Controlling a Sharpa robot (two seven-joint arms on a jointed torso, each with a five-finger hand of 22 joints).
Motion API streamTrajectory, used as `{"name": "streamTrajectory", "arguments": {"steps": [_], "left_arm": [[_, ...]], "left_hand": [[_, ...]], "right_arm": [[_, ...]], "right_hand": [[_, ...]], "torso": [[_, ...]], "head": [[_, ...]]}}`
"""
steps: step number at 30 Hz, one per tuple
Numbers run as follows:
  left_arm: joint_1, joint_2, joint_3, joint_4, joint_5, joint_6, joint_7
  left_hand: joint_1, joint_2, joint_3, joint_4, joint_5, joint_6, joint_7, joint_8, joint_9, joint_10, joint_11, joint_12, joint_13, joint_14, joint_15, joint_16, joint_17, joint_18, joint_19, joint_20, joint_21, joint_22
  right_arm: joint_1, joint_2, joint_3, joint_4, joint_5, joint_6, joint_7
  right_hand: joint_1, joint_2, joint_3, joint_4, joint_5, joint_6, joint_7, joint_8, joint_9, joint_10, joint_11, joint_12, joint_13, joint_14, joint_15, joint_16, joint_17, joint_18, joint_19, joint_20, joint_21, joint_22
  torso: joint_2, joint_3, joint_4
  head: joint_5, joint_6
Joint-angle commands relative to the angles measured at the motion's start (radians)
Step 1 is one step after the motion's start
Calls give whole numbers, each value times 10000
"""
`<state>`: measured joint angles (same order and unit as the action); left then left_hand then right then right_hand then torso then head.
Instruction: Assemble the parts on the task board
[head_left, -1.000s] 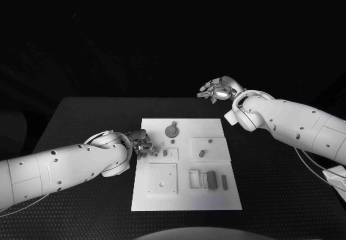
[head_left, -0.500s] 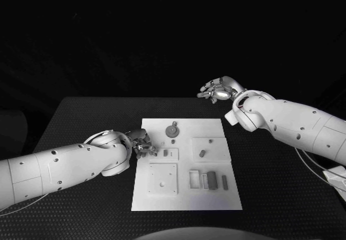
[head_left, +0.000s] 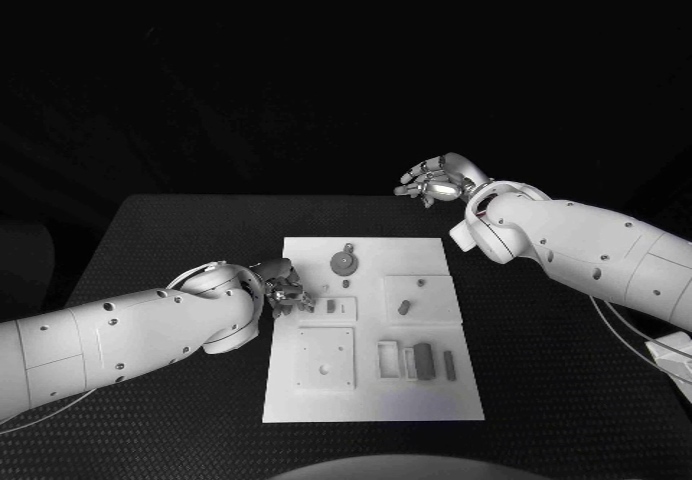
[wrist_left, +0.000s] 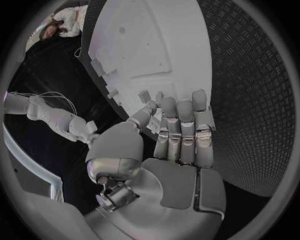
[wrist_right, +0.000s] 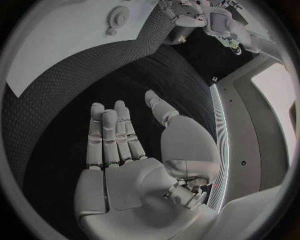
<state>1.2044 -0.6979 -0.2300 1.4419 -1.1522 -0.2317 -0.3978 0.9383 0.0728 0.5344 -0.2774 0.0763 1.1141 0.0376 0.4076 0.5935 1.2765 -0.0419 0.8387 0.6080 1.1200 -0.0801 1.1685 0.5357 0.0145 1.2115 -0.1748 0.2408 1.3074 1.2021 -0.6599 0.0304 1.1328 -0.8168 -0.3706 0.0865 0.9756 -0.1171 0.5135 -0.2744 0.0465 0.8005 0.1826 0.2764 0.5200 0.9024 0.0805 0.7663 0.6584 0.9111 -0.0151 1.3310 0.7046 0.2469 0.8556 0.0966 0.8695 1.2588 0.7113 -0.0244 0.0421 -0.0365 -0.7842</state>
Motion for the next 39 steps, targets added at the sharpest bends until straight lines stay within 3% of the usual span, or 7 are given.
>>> {"name": "streamTrajectory", "arguments": {"steps": [1, 15, 29, 34, 39], "left_arm": [[-34, 27, -14, -2, -72, -27, 22], [-60, 60, -12, 3, -72, -56, 69], [-63, 231, -12, -147, -171, 452, -131], [-130, 320, -12, -175, -235, 715, -233], [-139, 343, -12, -188, -248, 818, -278]], "left_hand": [[202, 68, 142, -100, 46, 58, 6, 26, 43, 232, -284, -39, 10, 94, 3, -41, -10, 80, 51, -26, 21, 145], [206, 65, 147, -100, 57, 64, 3, 23, 41, 240, -288, -49, 12, 106, 2, -44, -13, 82, 59, -27, 20, 147], [207, 59, 148, -99, 62, 65, 2, 19, 40, 244, -289, -57, 13, 112, 1, -48, -16, 82, 64, -27, 18, 147], [206, 59, 150, -98, 72, 67, 2, 17, 39, 248, -290, -61, 15, 116, 0, -50, -18, 82, 67, -27, 16, 147], [172, 48, 152, -90, 349, 99, -6, 12, 38, 289, -298, -73, 37, 151, -2, -45, -20, 83, 96, -28, 13, 154]], "right_arm": [[-5, -4, 5, 6, -43, 132, 71], [-8, 7, 5, -1, -42, 142, 76], [-9, 14, 5, -3, -40, 180, 51], [-10, 19, 5, -7, -39, 191, 51], [-13, 21, 5, -8, -37, 208, 48]], "right_hand": [[-101, -12, -58, 17, 36, 18, 69, -14, -13, -59, 26, 61, -13, 19, -59, -15, -15, 149, -6, 50, -38, 7], [-107, -11, -60, 17, 36, 18, 68, -13, -13, -63, 26, 75, -30, 18, -59, -13, -18, 149, -5, 49, -40, 8], [-116, -1, -60, 23, 36, 17, 69, -12, -15, -67, 27, 87, -48, 17, -59, -12, -20, 149, -4, 50, -42, 9], [-118, 0, -60, 22, 36, 16, 69, -12, -15, -69, 27, 92, -55, 16, -59, -12, -21, 149, -4, 49, -43, 9], [-119, 1, -59, 23, 36, 16, 69, -12, -15, -70, 27, 95, -60, 16, -59, -12, -22, 149, -4, 49, -44, 10]], "torso": [[0, -2, 2], [3, -1, -1], [7, 3, -8], [8, 4, -9], [8, 6, -15]], "head": [[-5, -1], [-10, 3], [-16, -18], [-27, -35], [-37, -47]]}}
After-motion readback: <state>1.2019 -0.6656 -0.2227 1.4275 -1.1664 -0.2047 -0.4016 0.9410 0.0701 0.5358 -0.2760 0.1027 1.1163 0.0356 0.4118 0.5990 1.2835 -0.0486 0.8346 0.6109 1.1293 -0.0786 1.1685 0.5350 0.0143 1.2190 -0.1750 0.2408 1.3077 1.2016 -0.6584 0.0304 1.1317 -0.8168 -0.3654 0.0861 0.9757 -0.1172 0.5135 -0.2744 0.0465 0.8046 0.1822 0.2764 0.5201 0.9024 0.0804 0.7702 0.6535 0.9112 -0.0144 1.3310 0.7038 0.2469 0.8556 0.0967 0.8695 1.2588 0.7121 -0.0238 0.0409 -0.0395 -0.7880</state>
